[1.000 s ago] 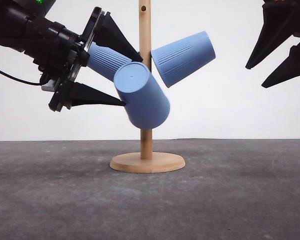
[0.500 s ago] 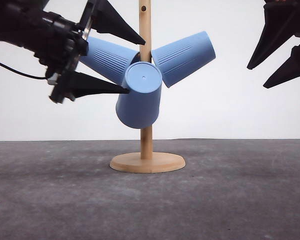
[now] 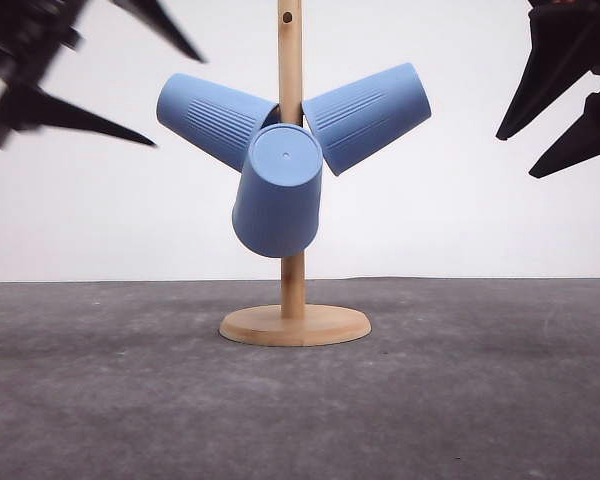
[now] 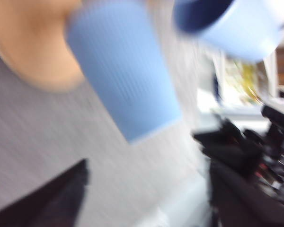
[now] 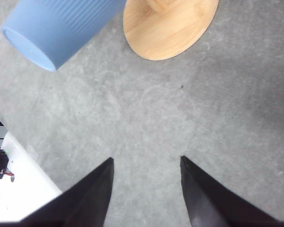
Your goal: Place three cups
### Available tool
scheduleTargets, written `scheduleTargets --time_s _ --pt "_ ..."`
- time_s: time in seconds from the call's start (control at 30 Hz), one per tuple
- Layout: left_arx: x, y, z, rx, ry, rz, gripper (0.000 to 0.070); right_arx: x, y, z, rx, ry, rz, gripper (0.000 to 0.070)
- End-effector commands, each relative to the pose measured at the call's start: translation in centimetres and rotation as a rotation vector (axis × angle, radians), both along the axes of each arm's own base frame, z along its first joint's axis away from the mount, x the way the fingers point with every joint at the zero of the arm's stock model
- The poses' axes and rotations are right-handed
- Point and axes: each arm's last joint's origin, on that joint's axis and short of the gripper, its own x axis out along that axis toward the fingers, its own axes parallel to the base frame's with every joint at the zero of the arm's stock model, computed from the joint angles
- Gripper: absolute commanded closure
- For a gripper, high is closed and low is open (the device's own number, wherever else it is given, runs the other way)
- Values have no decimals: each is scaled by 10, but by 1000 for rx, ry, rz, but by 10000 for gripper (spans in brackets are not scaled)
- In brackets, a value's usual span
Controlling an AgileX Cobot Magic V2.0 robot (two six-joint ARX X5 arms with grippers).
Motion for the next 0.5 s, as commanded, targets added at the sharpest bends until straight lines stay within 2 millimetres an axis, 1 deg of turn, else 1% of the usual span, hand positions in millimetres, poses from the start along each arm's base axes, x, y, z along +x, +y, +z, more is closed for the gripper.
scheduleTargets --time_s 0.0,0.07,0.17,0.27,0.37,0.47 --pt "-2 6 8 112 -151 -21 404 3 1 3 -15 -21 9 420" --pt "-8 14 12 203 -221 11 429 3 0 2 -40 -23 -2 420" --pt "-17 26 16 346 -305 47 430 3 -1 2 -96 -33 -28 420" --pt "-23 36 19 469 -357 67 428 0 -4 5 -192 -65 -76 420" --pt "-27 45 18 545 -373 69 427 -8 -7 15 -258 -141 -123 420" --pt "-32 53 18 590 -376 66 427 -24 -10 24 -273 -283 -161 420"
